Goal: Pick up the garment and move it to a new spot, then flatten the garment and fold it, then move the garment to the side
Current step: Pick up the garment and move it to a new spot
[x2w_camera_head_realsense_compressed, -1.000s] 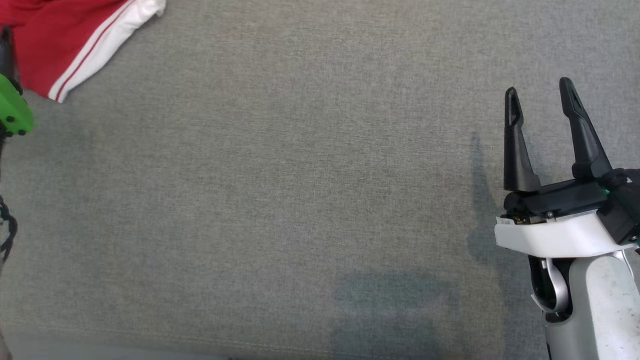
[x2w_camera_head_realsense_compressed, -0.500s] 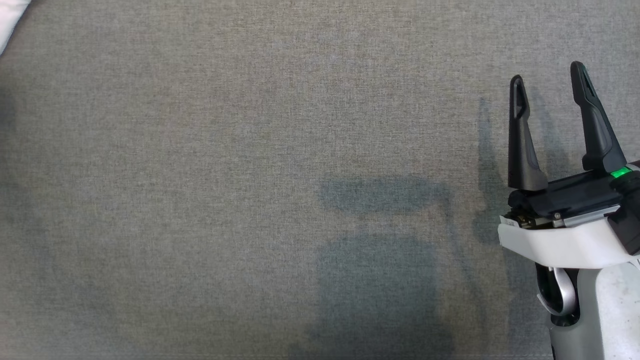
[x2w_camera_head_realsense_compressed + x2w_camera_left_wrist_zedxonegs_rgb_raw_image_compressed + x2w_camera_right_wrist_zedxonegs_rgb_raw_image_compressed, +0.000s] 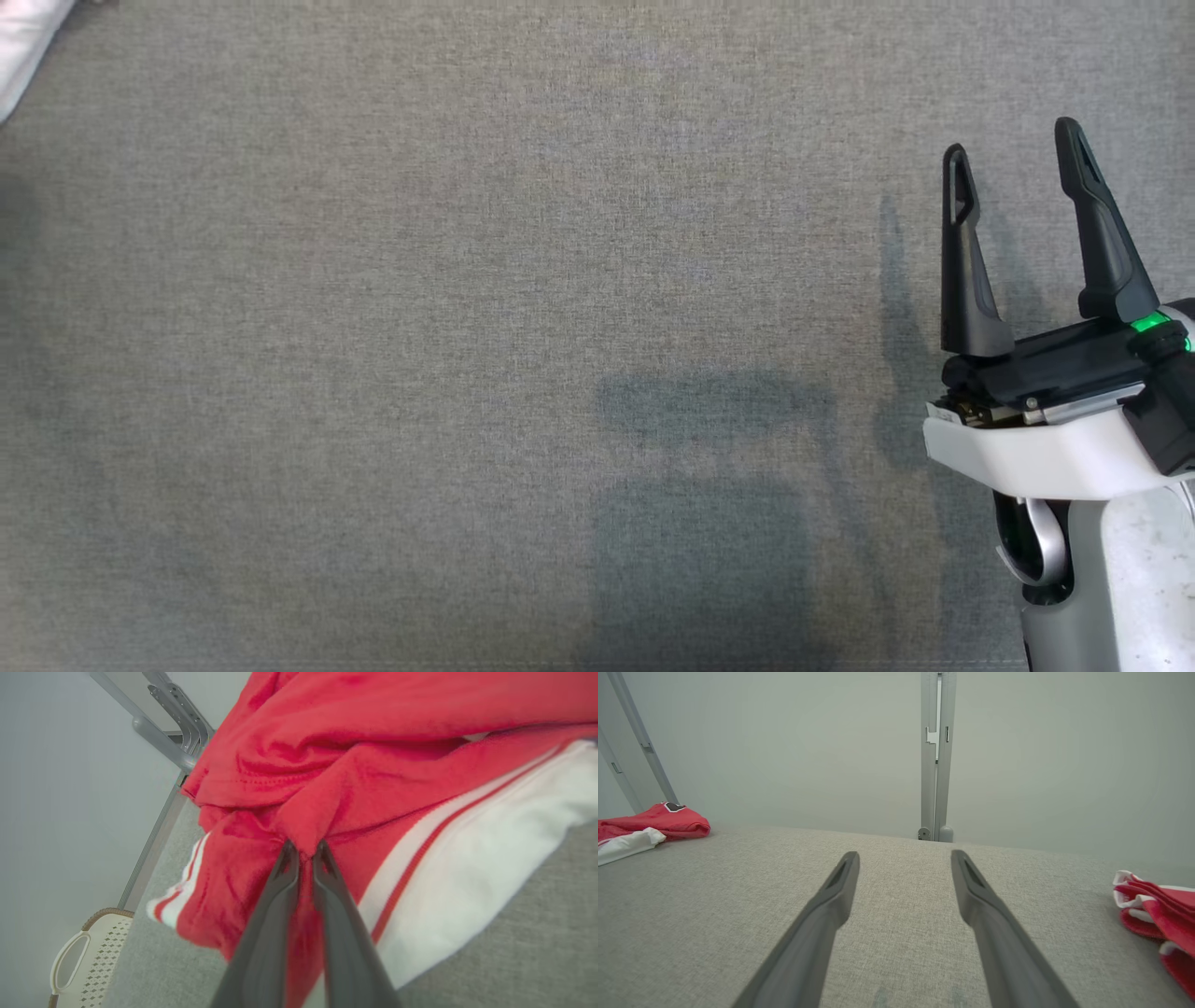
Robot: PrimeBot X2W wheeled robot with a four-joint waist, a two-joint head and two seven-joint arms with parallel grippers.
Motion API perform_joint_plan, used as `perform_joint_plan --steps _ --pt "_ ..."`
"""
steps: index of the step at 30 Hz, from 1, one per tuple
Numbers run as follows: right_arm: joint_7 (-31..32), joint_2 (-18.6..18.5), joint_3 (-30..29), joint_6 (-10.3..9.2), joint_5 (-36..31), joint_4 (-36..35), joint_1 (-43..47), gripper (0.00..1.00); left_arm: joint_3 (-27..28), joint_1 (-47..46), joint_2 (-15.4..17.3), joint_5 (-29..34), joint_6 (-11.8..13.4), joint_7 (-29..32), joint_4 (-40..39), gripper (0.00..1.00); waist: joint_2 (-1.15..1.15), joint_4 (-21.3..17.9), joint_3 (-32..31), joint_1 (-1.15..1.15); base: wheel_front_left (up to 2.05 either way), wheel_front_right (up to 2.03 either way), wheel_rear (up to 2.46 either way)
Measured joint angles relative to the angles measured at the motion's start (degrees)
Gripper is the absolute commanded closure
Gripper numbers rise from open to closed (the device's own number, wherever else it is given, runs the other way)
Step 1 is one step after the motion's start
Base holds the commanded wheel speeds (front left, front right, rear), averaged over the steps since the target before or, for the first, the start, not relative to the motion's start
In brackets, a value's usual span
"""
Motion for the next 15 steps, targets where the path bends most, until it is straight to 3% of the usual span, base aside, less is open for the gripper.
perform_joint_plan --steps 6,15 --pt "-1.1 0.14 0.48 0.0 0.41 3.09 -0.01 0.0 -2.19 -1.87 1.11 2.16 0.2 -4.33 -1.91 1.0 0.0 0.15 -3.59 0.0 0.0 0.0 0.0" --pt "-2.29 0.25 0.97 0.0 2.13 8.13 0.52 0.0 -7.73 -4.54 -0.48 4.54 -0.62 -6.78 -6.39 1.0 0.0 0.02 -10.73 -0.01 0.0 0.0 0.0"
